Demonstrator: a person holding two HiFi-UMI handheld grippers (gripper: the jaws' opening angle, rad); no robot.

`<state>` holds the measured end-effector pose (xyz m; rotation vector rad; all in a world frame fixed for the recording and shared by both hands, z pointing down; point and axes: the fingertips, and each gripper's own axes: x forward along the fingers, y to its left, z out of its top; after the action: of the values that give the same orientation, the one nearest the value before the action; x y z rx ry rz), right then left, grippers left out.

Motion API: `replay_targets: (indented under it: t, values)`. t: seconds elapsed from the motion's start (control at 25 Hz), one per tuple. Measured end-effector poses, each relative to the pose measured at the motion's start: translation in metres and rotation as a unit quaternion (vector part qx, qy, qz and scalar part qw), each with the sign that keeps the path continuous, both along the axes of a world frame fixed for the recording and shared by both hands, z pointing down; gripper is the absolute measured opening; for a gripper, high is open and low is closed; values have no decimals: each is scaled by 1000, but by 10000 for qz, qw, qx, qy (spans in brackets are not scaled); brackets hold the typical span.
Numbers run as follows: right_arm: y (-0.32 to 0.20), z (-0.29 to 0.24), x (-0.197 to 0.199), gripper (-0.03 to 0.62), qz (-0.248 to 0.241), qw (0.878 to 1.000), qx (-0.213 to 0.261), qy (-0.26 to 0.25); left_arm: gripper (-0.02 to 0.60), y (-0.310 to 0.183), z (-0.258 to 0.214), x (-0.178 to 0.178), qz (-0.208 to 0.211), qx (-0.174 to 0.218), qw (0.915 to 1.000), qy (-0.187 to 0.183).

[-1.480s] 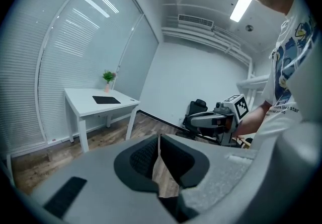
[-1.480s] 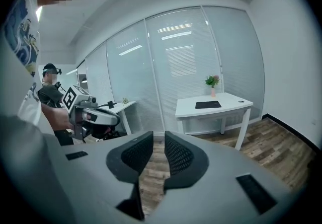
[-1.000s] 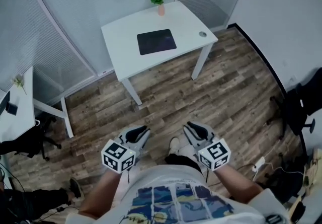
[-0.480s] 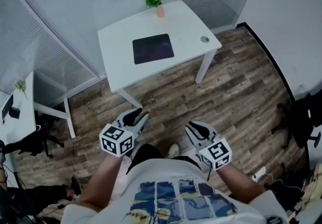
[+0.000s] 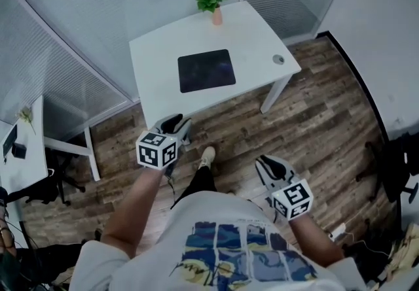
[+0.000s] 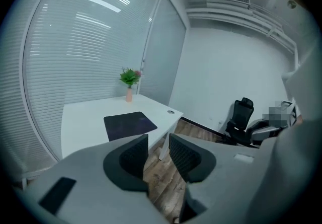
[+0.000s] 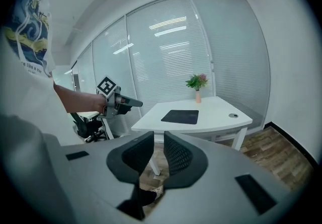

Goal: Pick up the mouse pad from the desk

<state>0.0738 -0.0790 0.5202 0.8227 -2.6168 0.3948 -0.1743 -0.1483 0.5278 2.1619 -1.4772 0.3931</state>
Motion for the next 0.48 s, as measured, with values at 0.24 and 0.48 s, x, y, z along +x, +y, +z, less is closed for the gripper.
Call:
replay_targets:
  t: [0.24, 0.48]
  values:
    - [-53, 6, -11, 63, 334, 9990, -143, 268, 115, -86, 25, -47, -67, -148, 9998, -128]
    - [-103, 7, -30, 61, 708, 9966, -221, 361, 123, -166, 57, -92, -107, -404, 9987, -285]
